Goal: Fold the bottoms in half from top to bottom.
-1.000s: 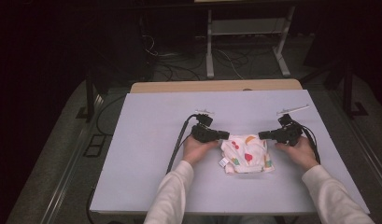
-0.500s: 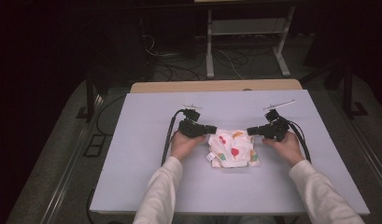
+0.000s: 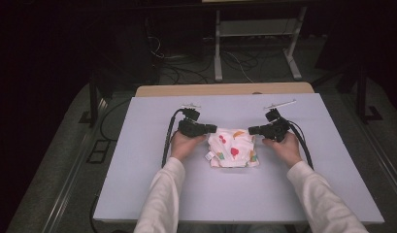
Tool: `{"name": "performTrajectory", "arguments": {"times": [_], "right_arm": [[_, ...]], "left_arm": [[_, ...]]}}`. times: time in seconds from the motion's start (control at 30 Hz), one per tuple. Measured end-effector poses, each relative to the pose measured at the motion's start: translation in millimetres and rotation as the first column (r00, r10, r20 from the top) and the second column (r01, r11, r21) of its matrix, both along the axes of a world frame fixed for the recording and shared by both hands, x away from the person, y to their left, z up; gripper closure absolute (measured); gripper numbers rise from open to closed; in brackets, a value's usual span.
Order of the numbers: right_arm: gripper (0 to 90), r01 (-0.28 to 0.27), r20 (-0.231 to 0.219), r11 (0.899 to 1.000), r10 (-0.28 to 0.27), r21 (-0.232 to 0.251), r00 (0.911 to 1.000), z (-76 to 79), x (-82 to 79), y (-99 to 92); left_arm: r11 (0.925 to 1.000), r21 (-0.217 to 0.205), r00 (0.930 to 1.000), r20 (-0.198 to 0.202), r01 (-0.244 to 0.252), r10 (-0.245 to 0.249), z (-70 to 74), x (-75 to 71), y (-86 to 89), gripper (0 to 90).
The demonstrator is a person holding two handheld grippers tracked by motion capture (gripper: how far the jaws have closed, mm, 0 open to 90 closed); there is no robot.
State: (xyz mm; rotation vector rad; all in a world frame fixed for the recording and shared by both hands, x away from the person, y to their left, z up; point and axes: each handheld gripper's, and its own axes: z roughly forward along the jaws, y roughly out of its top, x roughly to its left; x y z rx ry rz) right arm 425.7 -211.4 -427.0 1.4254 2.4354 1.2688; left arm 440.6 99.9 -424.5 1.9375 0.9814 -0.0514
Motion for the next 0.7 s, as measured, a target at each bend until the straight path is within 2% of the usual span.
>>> {"name": "performTrajectory", "arguments": {"times": [0.07,0.17,0.33,0.4,0.7], "right_arm": [[87.3,-0.004,0.008,1.000,0.004,0.004,1.0000,0.2,1.8,1.4],[87.3,0.000,0.011,1.000,0.000,0.007,0.9999,0.4,5.2,3.0],[87.3,0.003,0.030,1.000,-0.002,-0.014,0.9996,-2.3,11.3,5.4],[87.3,0.008,0.019,1.000,-0.008,-0.007,0.9998,-5.0,13.8,4.8],[87.2,0.024,0.042,0.999,-0.025,0.025,0.9988,-9.3,20.0,3.6]], "left_arm": [[0.9998,-0.016,0.9998,-0.012,-0.016,0.016,-2.5,3.0,2.5,82.4],[0.9995,-0.017,0.9995,-0.018,-0.026,0.026,-6.5,7.1,3.9,82.4],[0.9983,-0.038,0.9990,-0.016,-0.043,0.043,-10.7,11.1,4.7,82.4],[0.9982,-0.040,0.9988,-0.021,-0.045,0.044,-12.6,13.1,5.0,82.4],[0.9952,-0.057,0.9968,-0.016,-0.079,0.078,-16.5,17.5,7.0,82.3]]}}
